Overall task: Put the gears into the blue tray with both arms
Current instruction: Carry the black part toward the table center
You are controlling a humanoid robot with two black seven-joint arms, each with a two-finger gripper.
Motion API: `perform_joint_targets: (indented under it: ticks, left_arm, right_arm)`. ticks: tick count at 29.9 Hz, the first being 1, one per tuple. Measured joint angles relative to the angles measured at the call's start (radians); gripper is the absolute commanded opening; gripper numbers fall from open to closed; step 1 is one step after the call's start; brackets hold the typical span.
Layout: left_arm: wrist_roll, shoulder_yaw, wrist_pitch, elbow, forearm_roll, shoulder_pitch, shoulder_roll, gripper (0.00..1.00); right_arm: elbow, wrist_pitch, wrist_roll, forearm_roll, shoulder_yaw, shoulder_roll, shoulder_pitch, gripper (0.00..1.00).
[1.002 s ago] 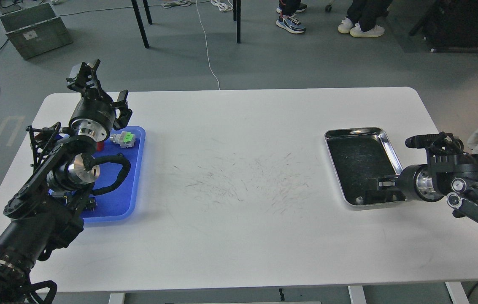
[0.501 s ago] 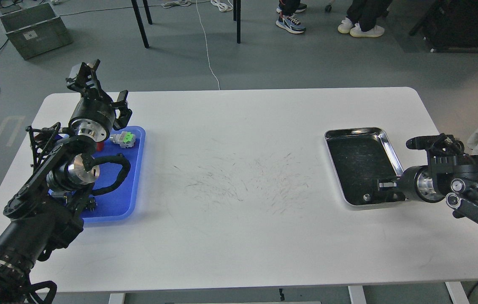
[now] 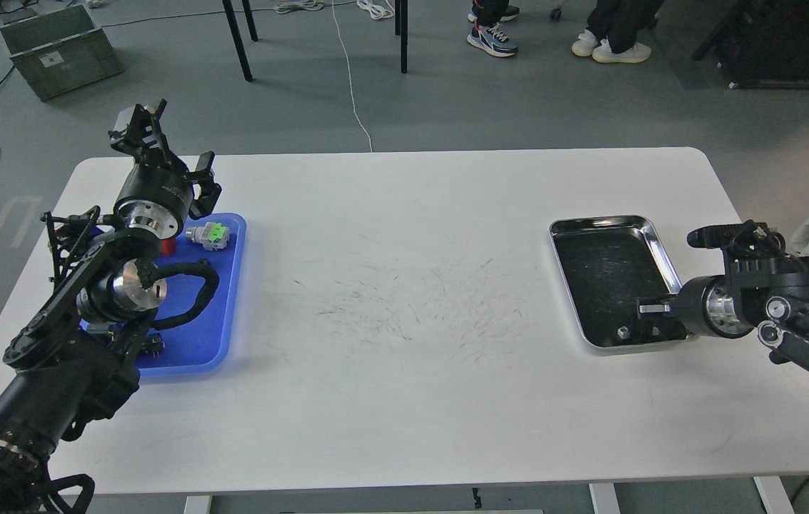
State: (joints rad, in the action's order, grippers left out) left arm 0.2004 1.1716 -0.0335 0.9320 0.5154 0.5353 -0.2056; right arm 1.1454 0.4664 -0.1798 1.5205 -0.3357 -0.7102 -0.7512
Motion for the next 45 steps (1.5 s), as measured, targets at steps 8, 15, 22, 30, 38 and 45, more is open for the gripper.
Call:
perform_joint_targets:
  ticks: [8,15,22,30,38,45]
  left_arm:
    - [-0.002,-0.001,0.0,-0.001,0.001,0.002,-0.002,0.98]
    - [-0.003,-0.001,0.0,-0.001,0.002,0.014,-0.002,0.98]
    - [-0.004,-0.001,0.0,-0.002,0.002,0.022,-0.003,0.98]
    - [-0.004,-0.002,0.0,-0.002,0.003,0.025,0.001,0.98]
    - [-0.01,-0.007,0.0,-0.003,0.004,0.025,-0.003,0.98]
    - [-0.012,-0.049,0.001,-0.003,-0.003,0.021,-0.045,0.98]
  right_arm:
    - [0.072,0.002,0.0,-0.011,-0.004,-0.013,-0.107,0.01]
    - [0.068,-0.03,0.001,-0.111,-0.019,0.009,-0.325,0.01]
    - [-0.058,-0.161,0.002,-0.163,-0.015,0.295,-0.384,0.01]
    - [-0.164,-0.294,0.032,-0.161,0.001,0.613,-0.236,0.01]
    - [-0.196,-0.329,0.037,-0.158,-0.003,0.708,-0.049,0.01]
    - [-0.222,-0.332,0.039,-0.155,-0.01,0.711,0.033,0.02]
